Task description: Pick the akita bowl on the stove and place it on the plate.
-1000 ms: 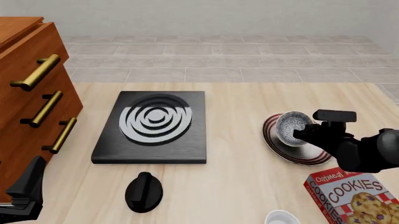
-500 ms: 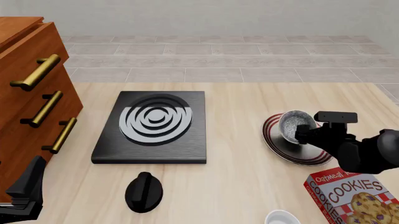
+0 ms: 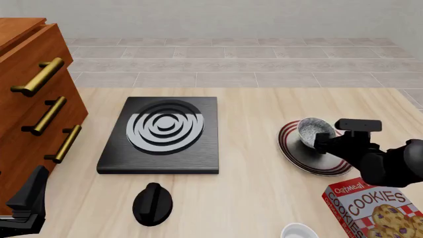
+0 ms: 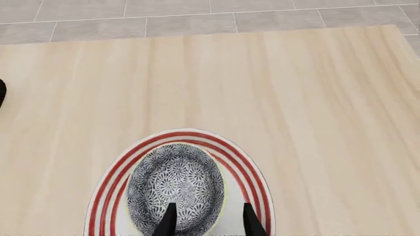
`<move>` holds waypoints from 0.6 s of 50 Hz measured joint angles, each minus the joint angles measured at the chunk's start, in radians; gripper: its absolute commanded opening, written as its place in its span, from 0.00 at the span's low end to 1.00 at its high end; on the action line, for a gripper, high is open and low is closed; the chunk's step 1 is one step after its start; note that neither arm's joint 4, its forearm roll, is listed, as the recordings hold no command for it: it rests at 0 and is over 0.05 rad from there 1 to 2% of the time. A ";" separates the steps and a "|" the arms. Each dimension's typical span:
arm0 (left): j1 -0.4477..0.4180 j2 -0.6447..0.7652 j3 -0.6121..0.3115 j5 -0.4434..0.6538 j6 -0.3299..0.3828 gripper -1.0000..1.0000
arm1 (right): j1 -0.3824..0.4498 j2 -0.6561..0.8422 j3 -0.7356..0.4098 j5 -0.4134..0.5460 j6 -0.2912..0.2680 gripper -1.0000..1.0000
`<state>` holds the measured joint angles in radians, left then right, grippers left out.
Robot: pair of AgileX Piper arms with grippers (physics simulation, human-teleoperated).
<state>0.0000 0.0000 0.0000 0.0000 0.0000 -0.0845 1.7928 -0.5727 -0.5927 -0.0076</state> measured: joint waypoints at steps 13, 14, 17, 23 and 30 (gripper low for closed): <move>0.000 0.000 0.000 0.000 0.000 1.00 | 0.011 -0.063 0.042 -0.005 0.015 1.00; 0.000 0.000 0.000 0.000 0.000 1.00 | 0.012 -0.069 0.046 -0.006 0.016 1.00; 0.000 0.000 0.000 0.000 0.000 1.00 | 0.019 -0.090 0.061 -0.010 0.021 1.00; 0.000 0.000 0.000 0.000 0.000 1.00 | 0.036 -0.137 0.092 -0.015 0.032 1.00; 0.000 0.000 0.000 0.000 0.000 1.00 | 0.059 -0.214 0.131 -0.007 0.041 1.00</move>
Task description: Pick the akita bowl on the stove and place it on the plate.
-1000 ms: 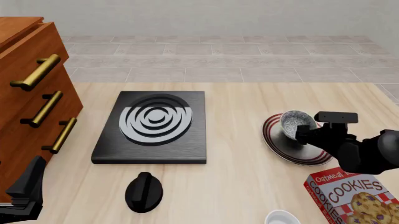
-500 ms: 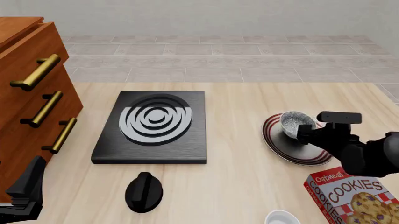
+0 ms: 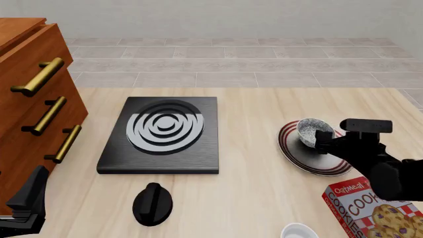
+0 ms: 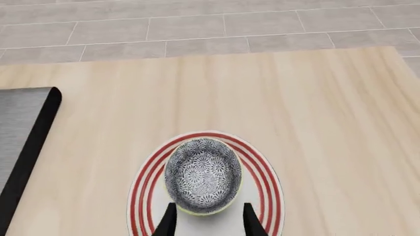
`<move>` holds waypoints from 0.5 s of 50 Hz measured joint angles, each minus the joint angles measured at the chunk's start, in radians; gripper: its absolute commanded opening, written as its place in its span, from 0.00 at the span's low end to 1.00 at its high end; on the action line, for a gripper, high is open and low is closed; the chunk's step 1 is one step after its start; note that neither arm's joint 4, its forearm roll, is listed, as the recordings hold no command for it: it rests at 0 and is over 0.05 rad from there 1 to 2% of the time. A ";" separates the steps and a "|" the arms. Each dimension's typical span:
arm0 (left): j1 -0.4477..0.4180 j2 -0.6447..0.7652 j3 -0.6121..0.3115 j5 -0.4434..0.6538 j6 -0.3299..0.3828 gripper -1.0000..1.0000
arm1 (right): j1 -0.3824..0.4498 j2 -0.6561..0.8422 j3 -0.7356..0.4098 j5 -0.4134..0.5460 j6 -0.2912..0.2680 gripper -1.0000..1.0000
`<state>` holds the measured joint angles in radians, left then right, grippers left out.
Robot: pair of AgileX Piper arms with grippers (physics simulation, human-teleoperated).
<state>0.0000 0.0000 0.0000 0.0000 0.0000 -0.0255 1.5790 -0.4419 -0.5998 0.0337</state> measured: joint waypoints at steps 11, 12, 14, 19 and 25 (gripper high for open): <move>0.000 0.000 0.000 0.000 0.000 1.00 | 0.039 -0.122 0.066 0.013 0.004 1.00; 0.000 0.000 0.000 0.000 0.000 1.00 | 0.043 -0.134 0.073 0.015 0.004 1.00; 0.000 0.000 0.000 0.000 0.000 1.00 | 0.050 -0.158 0.086 0.019 0.004 1.00; 0.000 0.000 0.000 0.000 0.000 1.00 | 0.066 -0.221 0.118 0.032 0.005 1.00; 0.000 0.000 0.000 0.000 0.000 1.00 | 0.092 -0.312 0.158 0.063 0.005 1.00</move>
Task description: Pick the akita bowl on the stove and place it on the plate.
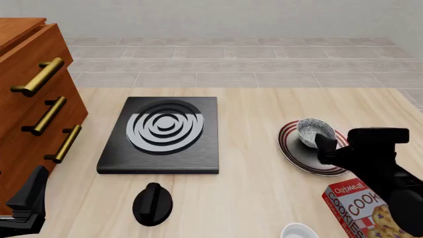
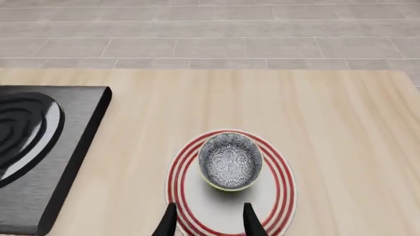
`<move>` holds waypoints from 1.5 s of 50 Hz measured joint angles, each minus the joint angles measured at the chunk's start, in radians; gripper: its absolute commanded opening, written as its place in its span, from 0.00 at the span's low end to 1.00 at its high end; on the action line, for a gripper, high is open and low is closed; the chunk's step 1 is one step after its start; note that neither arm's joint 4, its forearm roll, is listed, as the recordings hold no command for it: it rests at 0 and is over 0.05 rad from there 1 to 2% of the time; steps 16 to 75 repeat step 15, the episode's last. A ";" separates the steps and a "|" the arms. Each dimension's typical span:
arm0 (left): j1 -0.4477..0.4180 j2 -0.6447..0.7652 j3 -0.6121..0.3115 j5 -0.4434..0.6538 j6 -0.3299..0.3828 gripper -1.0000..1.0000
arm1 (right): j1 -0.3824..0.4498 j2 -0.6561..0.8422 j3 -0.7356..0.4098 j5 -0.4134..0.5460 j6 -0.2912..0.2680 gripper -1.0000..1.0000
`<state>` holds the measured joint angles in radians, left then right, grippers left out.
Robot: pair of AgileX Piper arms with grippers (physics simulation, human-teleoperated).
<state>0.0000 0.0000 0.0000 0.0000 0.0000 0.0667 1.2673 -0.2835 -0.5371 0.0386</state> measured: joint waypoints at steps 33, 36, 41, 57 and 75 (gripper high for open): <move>0.000 0.000 0.000 0.000 0.000 1.00 | 0.077 -0.309 0.053 0.178 0.000 1.00; 0.000 0.000 0.000 0.000 0.000 1.00 | 0.077 -0.309 0.053 0.178 0.000 1.00; 0.000 0.000 0.000 0.000 0.000 1.00 | 0.077 -0.309 0.053 0.178 0.000 1.00; 0.000 0.000 0.000 0.000 0.000 1.00 | 0.077 -0.309 0.053 0.178 0.000 1.00; 0.000 0.000 0.000 0.000 0.000 1.00 | 0.077 -0.309 0.053 0.178 0.000 1.00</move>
